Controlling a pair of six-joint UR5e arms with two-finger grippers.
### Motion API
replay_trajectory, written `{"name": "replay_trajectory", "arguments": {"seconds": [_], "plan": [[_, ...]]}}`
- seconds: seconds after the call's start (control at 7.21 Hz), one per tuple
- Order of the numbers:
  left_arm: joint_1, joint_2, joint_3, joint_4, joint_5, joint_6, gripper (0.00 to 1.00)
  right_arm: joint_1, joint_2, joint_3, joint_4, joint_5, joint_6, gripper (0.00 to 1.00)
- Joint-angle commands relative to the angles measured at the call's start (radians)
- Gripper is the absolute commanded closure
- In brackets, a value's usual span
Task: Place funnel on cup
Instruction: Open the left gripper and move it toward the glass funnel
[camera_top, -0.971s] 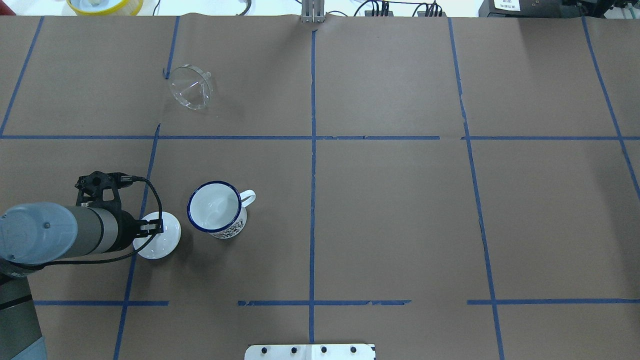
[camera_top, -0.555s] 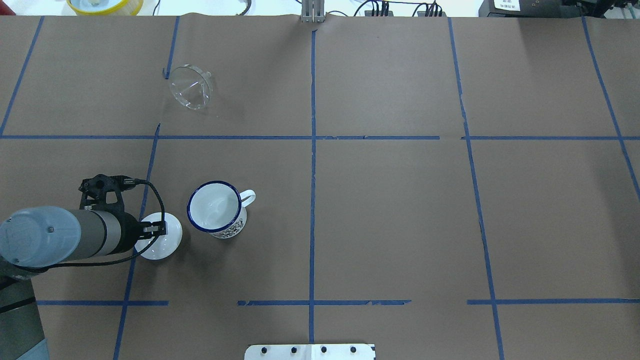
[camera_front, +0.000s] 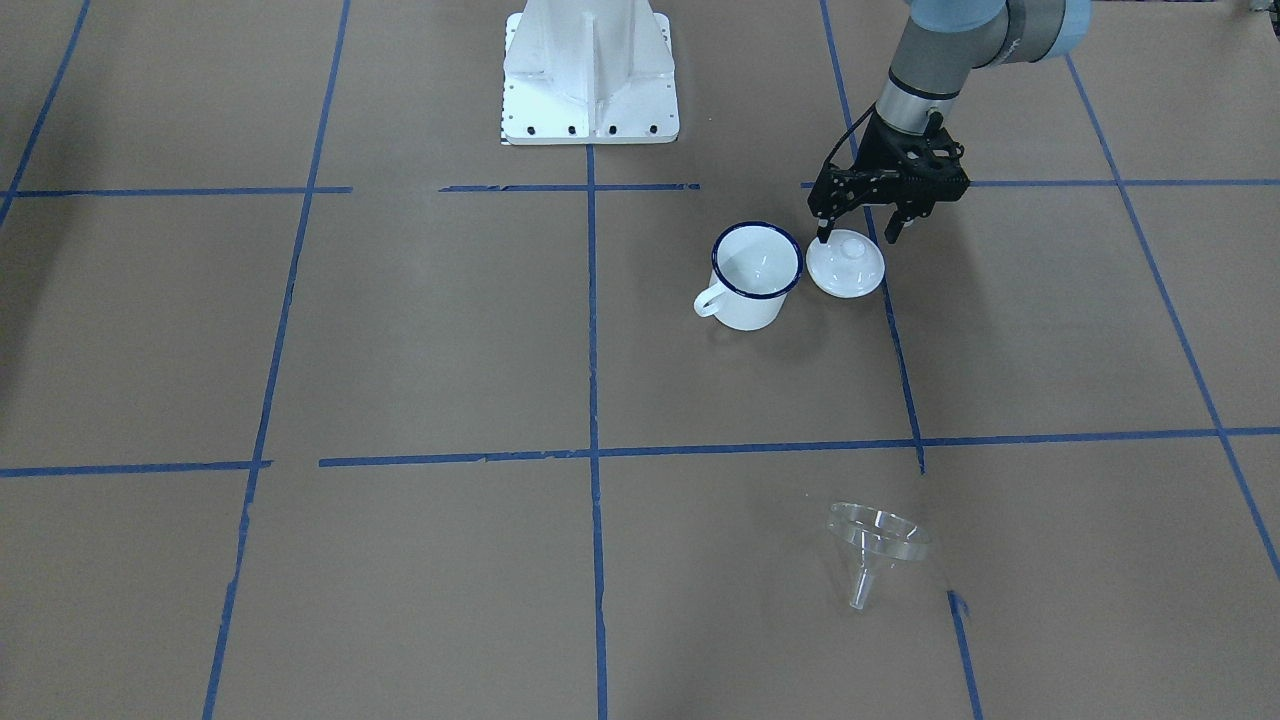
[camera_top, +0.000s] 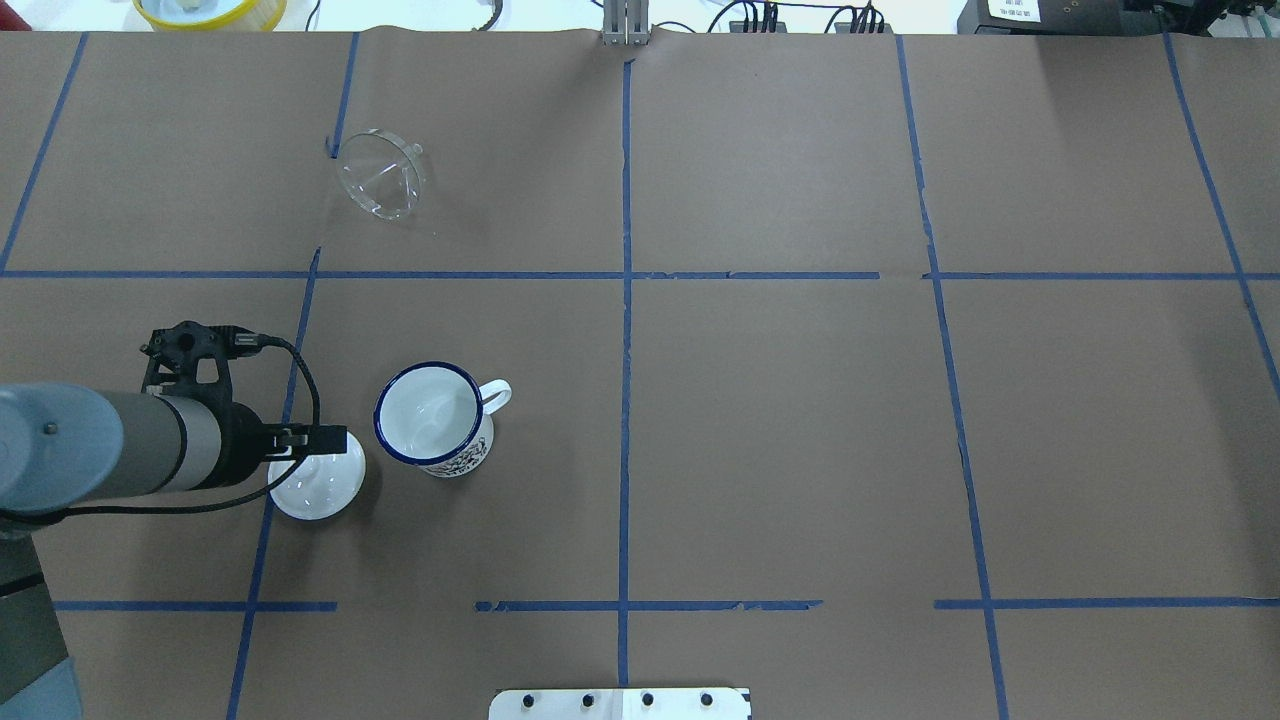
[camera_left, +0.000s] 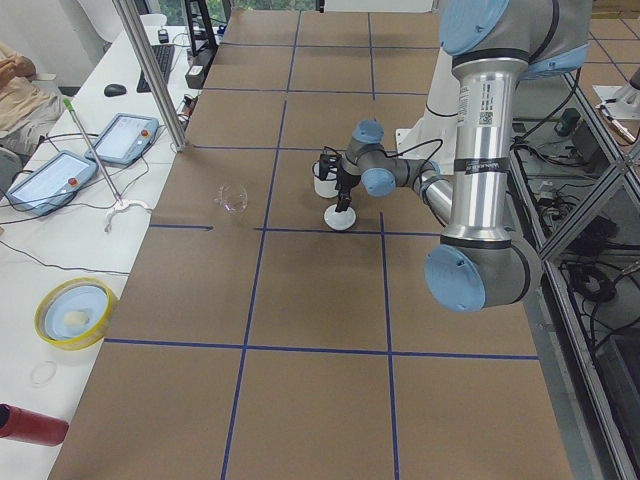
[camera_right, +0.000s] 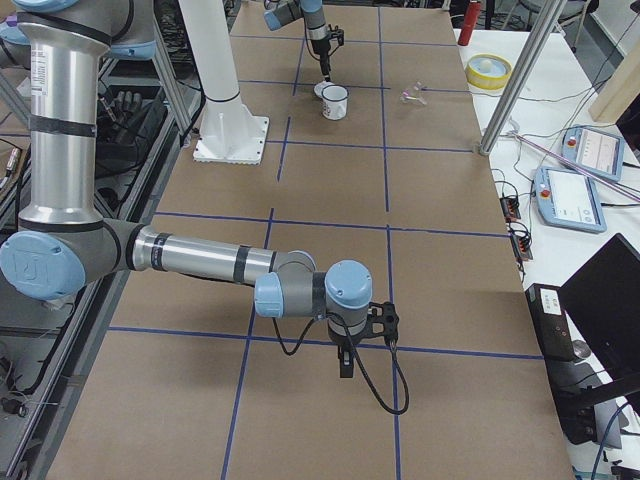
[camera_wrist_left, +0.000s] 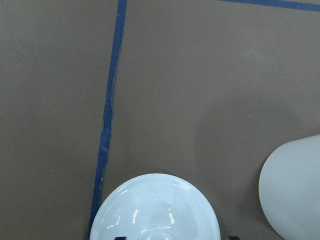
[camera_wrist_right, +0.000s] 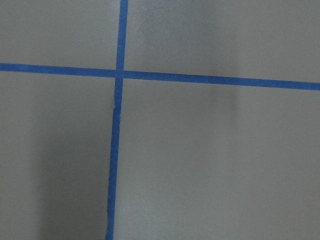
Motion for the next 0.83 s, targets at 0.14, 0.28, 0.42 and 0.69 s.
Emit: {"name": "replay_trajectory", "arguments": {"seconds": [0.14,0.28,0.42,0.69], "plan": [[-0.207,-0.1,0.016,-0.025,-0.092,-0.09,0.0,0.0,0.0,0.0,0.0,0.0,0.0,0.0],[-0.213,-0.128,0.071,-0.095,-0.075,-0.316,0.0,0.0,0.0,0.0,0.0,0.0,0.0,0.0],[-0.22,-0.16,0.157,-0.235,0.001,-0.496,0.0,0.0,0.0,0.0,0.0,0.0,0.0,0.0],[-0.222,-0.309,0.418,-0.446,0.125,-0.805,0.0,0.0,0.0,0.0,0.0,0.0,0.0,0.0]]}}
